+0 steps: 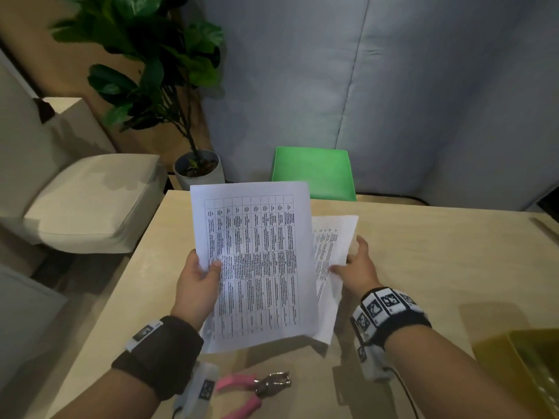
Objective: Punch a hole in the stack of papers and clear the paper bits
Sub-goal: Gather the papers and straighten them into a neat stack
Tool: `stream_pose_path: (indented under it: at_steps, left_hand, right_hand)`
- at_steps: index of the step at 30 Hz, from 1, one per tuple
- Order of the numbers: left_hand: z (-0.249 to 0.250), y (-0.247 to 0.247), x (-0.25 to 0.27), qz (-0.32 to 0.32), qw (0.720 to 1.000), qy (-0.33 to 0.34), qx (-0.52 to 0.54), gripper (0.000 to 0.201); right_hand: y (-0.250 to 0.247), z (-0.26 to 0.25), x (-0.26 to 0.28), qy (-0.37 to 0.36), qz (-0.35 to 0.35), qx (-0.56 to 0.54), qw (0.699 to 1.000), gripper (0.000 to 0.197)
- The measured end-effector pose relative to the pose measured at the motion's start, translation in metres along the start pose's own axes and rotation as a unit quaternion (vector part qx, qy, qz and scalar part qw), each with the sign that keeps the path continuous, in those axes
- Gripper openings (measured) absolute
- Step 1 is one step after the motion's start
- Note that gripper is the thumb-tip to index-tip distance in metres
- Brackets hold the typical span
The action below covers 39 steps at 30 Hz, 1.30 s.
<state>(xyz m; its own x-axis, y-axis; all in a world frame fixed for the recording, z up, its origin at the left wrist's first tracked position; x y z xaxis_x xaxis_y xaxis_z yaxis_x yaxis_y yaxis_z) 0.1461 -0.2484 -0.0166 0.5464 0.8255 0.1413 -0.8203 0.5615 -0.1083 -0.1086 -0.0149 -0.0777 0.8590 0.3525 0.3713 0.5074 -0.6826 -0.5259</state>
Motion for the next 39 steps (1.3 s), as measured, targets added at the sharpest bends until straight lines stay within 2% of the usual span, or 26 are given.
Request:
stream_pose_path:
  at_steps: [2,5,7,10,14,20,26,32,34,39]
  left_hand:
    - [0.001,0.004,-0.001,-0.003,1.0,-0.001,-0.006,0.019]
    - [0.007,0.012,-0.001,-0.002,1.0,0.01,-0.021,0.017]
    - [0.012,0.016,0.0,0.007,0.999,0.017,-0.032,0.015]
    - [0.017,0.021,-0.001,0.02,0.999,0.022,-0.036,0.013]
    - [0.015,0.018,-0.009,0.046,0.998,0.017,-0.048,0.011]
    - [0.029,0.011,-0.018,0.092,0.993,0.025,-0.07,0.009]
    - [0.05,0.004,-0.022,0.131,0.987,0.04,-0.081,0.006]
    - [0.058,0.013,-0.02,0.116,0.991,0.034,-0.054,0.012]
    - [0.061,0.022,-0.018,0.087,0.995,0.031,-0.031,0.014]
    - [0.059,0.053,-0.014,-0.006,1.0,0.015,0.024,0.024]
  right_hand:
    - [-0.027,-0.014,0.007,-0.027,0.045,-0.068,0.996,0.076]
    - [-0.067,-0.046,0.019,-0.11,0.099,-0.078,0.986,0.023]
    - [-0.09,-0.063,0.029,-0.156,0.115,-0.108,0.975,0.012]
    - [-0.122,-0.082,0.043,-0.203,0.136,-0.178,0.953,0.013]
    - [-0.142,-0.098,0.057,-0.236,0.113,-0.224,0.939,0.017]
    - [-0.151,-0.106,0.077,-0.233,0.04,-0.29,0.927,0.028]
    - [-0.165,-0.11,0.089,-0.232,0.019,-0.346,0.909,0.036]
    - [-0.165,-0.116,0.09,-0.235,-0.037,-0.384,0.892,0.04]
    - [-0.163,-0.121,0.092,-0.236,-0.06,-0.383,0.891,0.04]
    - [-0.144,-0.119,0.094,-0.223,-0.079,-0.312,0.92,0.034]
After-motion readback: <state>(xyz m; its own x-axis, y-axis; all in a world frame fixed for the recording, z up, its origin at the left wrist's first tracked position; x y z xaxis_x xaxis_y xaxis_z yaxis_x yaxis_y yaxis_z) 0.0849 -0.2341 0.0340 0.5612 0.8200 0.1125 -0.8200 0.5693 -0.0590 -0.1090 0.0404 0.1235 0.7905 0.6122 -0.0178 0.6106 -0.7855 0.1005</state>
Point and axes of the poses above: each hand's wrist, its own x-axis away from the middle knuckle, its own y-axis out of the palm, z = x × y, the point moved 10 cm from there along -x, towards the middle knuckle, and after that the axes turned 7 degrees about x, right-handed, at the moved point
